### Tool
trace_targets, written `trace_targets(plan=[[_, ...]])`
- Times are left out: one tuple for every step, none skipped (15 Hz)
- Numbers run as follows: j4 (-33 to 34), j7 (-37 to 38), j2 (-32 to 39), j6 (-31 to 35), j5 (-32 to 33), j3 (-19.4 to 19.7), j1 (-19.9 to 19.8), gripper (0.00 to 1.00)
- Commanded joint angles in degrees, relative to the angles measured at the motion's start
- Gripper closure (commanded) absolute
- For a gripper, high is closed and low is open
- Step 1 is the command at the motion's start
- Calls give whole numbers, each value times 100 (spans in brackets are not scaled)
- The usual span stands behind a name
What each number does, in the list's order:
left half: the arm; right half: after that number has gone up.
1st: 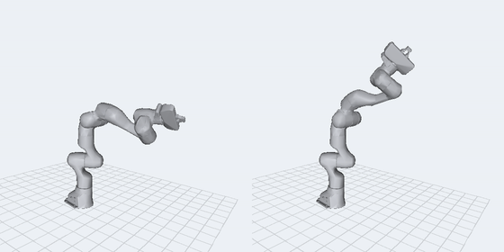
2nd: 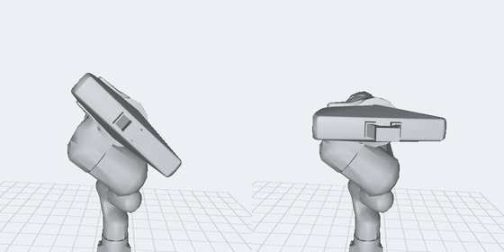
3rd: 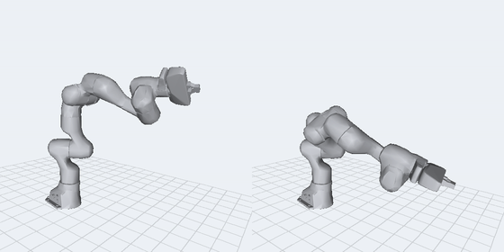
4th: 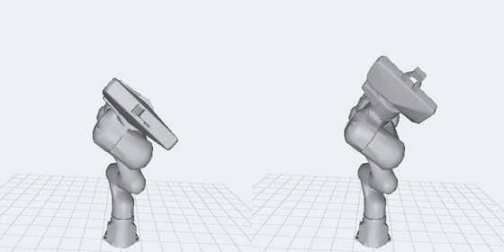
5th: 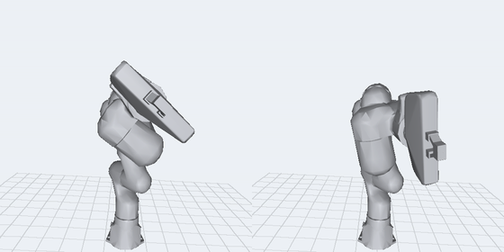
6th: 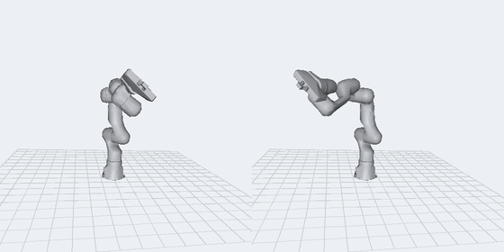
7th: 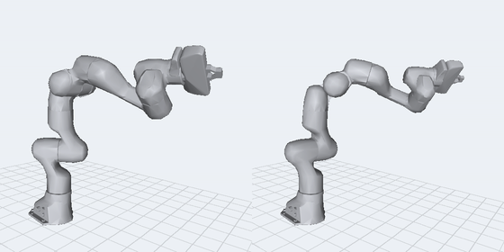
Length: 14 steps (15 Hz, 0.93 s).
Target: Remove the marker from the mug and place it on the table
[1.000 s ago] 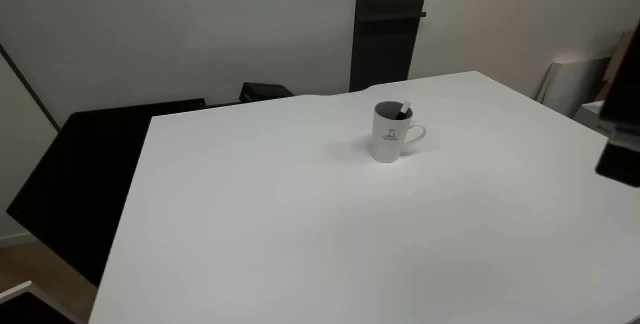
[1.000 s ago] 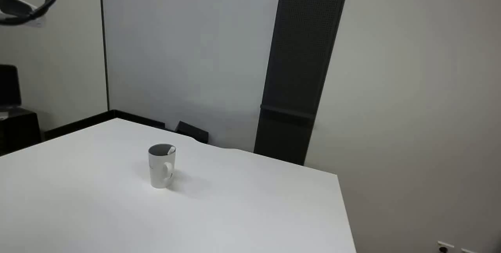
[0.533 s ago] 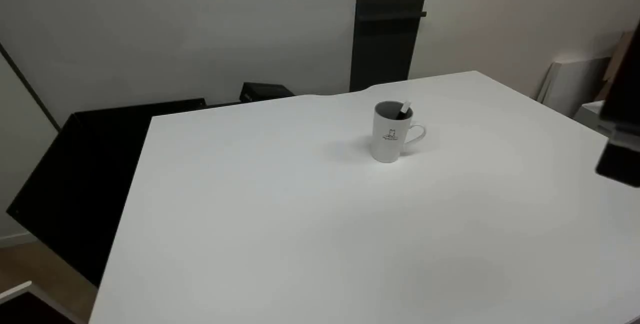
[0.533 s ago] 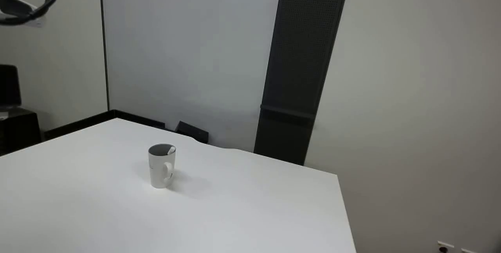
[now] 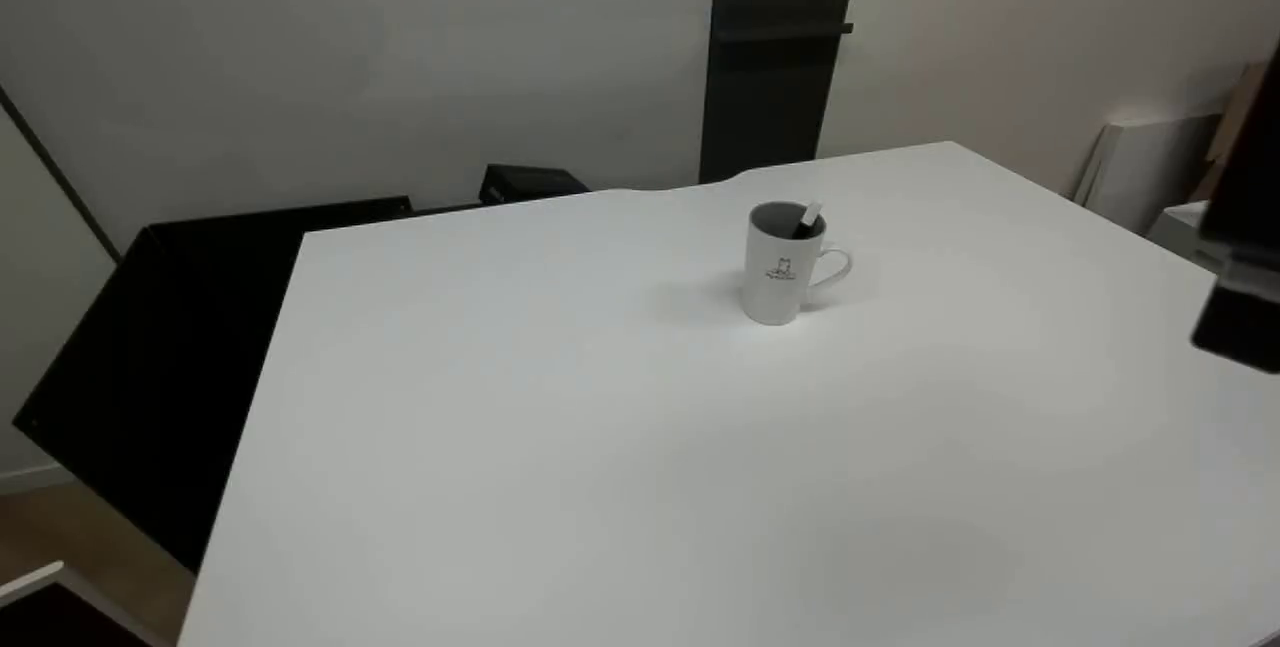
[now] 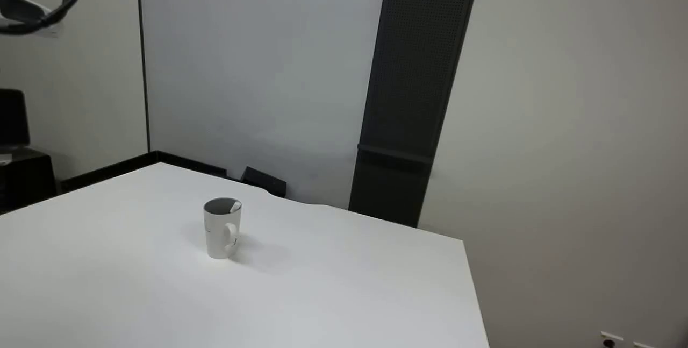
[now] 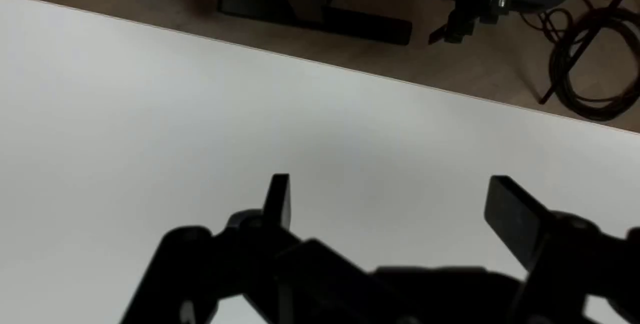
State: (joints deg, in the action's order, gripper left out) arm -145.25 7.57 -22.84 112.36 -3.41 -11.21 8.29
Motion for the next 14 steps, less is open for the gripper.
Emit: trace_targets(plan=[[296, -100, 383, -16, 81, 182, -109, 0], [467, -161, 606, -7, 139, 263, -191, 0], [594, -209, 777, 29, 181, 330, -260, 0], [751, -275, 968, 32, 215, 411, -332, 0], [933, -359, 1184, 48, 233, 505, -405, 0], [1157, -479, 1437, 42, 231, 610, -477, 0], [1363, -582, 1646, 12, 218, 696, -538, 0], [1596, -664, 1868, -29, 214, 779, -600, 0], [1841, -757, 2101, -59, 200, 858, -654, 0], [2114, -811, 2352, -75, 226, 921, -708, 0], [2358, -882, 2571, -93, 213, 975, -746, 0], [2630, -911, 2808, -91, 234, 1022, -785, 0], [2844, -960, 3011, -58, 233, 1061, -819, 0], [3085, -982, 3247, -25, 250, 1102, -858, 0]])
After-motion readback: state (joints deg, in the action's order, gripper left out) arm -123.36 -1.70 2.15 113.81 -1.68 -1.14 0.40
